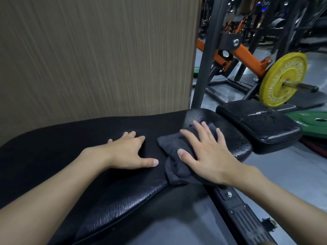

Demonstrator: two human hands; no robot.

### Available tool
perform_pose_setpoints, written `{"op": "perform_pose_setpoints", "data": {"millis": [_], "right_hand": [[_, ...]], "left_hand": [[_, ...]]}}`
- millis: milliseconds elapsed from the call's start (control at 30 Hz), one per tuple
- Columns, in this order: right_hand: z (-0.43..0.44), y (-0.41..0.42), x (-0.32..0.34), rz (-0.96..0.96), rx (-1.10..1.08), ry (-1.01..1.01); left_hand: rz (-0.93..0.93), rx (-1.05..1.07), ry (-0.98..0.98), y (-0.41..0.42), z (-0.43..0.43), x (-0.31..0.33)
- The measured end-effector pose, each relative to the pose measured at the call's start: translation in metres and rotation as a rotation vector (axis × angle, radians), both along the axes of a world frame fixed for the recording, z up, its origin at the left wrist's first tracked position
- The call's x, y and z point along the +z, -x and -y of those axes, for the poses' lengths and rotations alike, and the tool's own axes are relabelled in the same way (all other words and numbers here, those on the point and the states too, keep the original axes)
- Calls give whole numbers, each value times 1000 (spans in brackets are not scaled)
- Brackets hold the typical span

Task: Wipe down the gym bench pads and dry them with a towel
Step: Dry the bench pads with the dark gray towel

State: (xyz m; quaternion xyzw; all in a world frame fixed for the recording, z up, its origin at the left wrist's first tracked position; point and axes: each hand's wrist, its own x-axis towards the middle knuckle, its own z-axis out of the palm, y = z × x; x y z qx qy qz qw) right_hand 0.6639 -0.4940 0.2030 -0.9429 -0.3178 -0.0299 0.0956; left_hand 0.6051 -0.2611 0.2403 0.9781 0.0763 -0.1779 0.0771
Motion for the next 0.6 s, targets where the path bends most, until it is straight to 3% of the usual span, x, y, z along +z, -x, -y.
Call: {"op": "perform_pose_setpoints", "data": {"millis": [200,433,600], "right_hand": [[-20,-33,-3,-58,-20,37],[-63,-145,-2,-140,-141,23],[-83,-170,6,-176,-221,28]], "left_hand": [[115,-140,90,-19,9,5],[-30,-160,-29,-39,24,-1],[-55,-124,-34,-40,27,-5]]}}
